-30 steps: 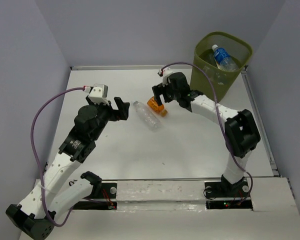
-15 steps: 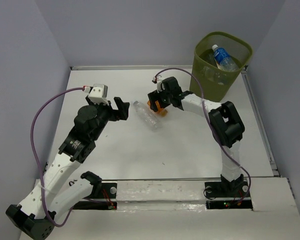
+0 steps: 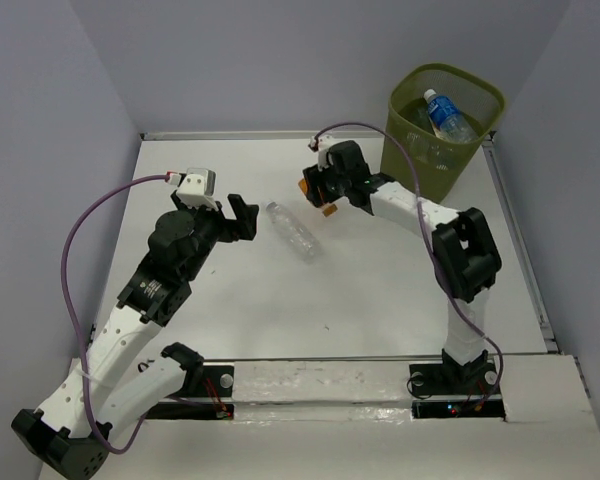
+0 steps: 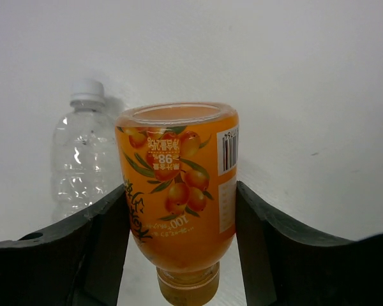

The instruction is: Put the plastic bottles in the bin

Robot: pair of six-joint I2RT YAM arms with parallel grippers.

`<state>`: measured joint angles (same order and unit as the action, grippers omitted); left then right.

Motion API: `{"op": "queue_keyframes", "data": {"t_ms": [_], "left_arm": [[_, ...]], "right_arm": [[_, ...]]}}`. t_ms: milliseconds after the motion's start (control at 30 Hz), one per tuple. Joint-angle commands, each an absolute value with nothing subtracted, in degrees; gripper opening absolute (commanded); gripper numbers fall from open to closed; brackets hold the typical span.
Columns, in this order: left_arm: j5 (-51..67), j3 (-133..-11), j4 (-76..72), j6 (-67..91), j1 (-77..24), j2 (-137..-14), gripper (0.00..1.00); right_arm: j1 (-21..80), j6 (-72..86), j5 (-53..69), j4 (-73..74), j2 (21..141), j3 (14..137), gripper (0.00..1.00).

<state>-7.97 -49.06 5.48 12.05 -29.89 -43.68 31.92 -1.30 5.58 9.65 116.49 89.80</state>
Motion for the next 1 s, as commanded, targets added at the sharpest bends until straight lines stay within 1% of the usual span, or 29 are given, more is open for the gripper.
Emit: {"op": "queue_keyframes", "data": {"t_ms": [0, 33, 100, 167, 267, 333, 400, 433, 467, 567, 633, 700, 800, 833, 900, 933, 967], "left_arm": [[-7.8, -49.6, 3.5, 11.2, -29.8, -43.4, 0.99], [-7.9, -49.6, 3.5, 11.2, -29.7, -43.2, 0.99], [-8.0, -49.6, 3.5, 11.1, -29.8, -43.2, 0.99], [-7.8, -49.6, 3.6, 11.2, -29.7, -42.9, 0.99], [-7.9, -49.6, 3.5, 11.3, -29.7, -42.7, 0.99], [-8.0, -49.6, 3.5, 11.3, -29.7, -42.5, 0.99], [-8.0, -49.6, 3.5, 11.3, -29.6, -42.4, 0.99], [-8.0, -49.6, 3.5, 11.3, -29.6, -42.4, 0.99], [-7.7, -49.6, 3.4, 11.3, -29.7, -42.5, 0.99], [-7.7, -49.6, 3.5, 11.2, -29.7, -42.4, 0.99], [-8.0, -49.6, 3.6, 11.2, -29.7, -42.2, 0.99], [-7.8, -49.6, 3.4, 11.2, -29.6, -42.2, 0.99], [-7.5, -49.6, 3.3, 11.2, -29.6, -42.5, 0.99], [-7.5, -49.6, 3.3, 11.3, -29.6, -42.5, 0.99], [-7.7, -49.6, 3.4, 11.3, -29.6, -42.6, 0.99], [-7.8, -49.6, 3.4, 11.3, -29.6, -42.5, 0.99], [-8.1, -49.6, 3.4, 11.3, -29.6, -42.5, 0.99]], "right_arm": [[32.1, -4.9, -1.6, 2.3, 100.1, 90.3, 0.44], [31.5, -6.4, -7.2, 1.8, 96.5, 90.7, 0.44], [29.7, -9.4, -12.8, 0.6, 93.9, 92.7, 0.43], [24.1, -8.7, -12.8, -1.1, 92.3, 95.8, 0.43], [16.6, -7.4, -12.1, -1.5, 93.6, 98.4, 0.42], [13.6, -8.2, -13.3, -1.5, 95.3, 100.2, 0.43], [12.4, -9.9, -15.4, -1.5, 96.2, 101.2, 0.47], [11.9, -10.4, -15.5, -1.5, 96.8, 101.7, 0.50], [11.3, -11.2, -15.8, -1.1, 97.9, 102.3, 0.63], [11.3, -12.0, -20.1, 0.4, 98.7, 105.3, 0.97], [11.3, -11.3, -20.1, 3.2, 97.0, 105.9, 0.99], [11.9, -9.2, -17.7, 4.7, 94.8, 105.0, 0.99], [15.5, -9.1, -13.8, 6.3, 90.6, 101.5, 0.99], [18.3, -9.4, -11.4, 7.5, 89.1, 100.6, 0.99], [22.4, -8.7, -6.0, 11.7, 88.1, 97.1, 0.98], [22.4, -7.8, -3.7, 12.7, 88.2, 95.5, 0.98], [25.2, -7.0, -1.3, 13.4, 88.2, 93.6, 0.98]]}}
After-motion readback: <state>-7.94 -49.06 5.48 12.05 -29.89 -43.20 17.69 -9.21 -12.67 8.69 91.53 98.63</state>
